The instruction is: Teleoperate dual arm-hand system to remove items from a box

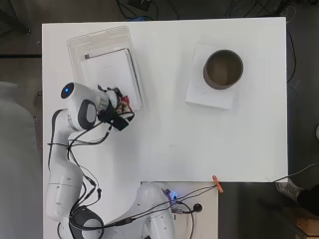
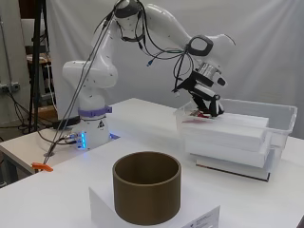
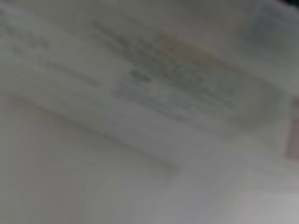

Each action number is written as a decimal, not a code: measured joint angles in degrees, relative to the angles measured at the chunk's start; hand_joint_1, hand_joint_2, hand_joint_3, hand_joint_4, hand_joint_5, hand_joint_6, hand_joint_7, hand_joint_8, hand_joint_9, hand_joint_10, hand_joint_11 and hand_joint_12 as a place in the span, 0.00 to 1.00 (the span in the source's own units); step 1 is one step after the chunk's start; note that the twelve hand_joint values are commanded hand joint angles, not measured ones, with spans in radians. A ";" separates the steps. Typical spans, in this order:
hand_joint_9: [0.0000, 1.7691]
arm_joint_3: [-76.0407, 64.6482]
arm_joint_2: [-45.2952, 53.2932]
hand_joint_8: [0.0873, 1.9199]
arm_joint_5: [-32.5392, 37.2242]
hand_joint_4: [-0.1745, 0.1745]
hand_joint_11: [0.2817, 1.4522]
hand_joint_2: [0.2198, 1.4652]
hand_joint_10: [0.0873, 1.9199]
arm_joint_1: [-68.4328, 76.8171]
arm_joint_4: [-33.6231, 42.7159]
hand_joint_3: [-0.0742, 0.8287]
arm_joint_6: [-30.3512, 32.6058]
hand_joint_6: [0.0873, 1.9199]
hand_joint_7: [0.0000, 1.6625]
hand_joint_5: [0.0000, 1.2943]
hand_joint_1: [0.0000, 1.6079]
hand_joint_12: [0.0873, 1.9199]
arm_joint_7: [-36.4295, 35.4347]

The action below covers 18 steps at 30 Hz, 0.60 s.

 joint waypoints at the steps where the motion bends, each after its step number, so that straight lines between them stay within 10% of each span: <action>1: 0.74 -2.16 -0.08 0.98 1.67 0.97 0.63 0.79 0.96 2.26 -2.79 0.10 1.25 0.98 0.67 0.60 0.69 0.94 -2.04; 8: 0.73 -6.64 -1.66 1.00 -2.57 1.00 0.62 0.80 1.00 6.03 -4.01 0.09 3.59 1.00 0.65 0.57 0.70 0.96 -3.70; 12: 0.69 -9.79 -2.26 1.00 -7.12 0.85 0.57 0.83 1.00 7.64 1.33 0.10 3.19 0.77 0.59 0.55 0.59 0.95 4.07; 15: 0.43 -14.83 -2.02 0.25 -6.11 0.51 0.31 0.69 0.26 7.61 3.32 0.09 2.13 0.10 0.40 0.31 0.12 0.21 5.11; 18: 0.36 -15.40 -1.14 0.00 -4.66 0.54 0.28 0.67 0.00 4.62 5.71 0.08 -4.15 0.00 0.34 0.29 0.01 0.00 7.84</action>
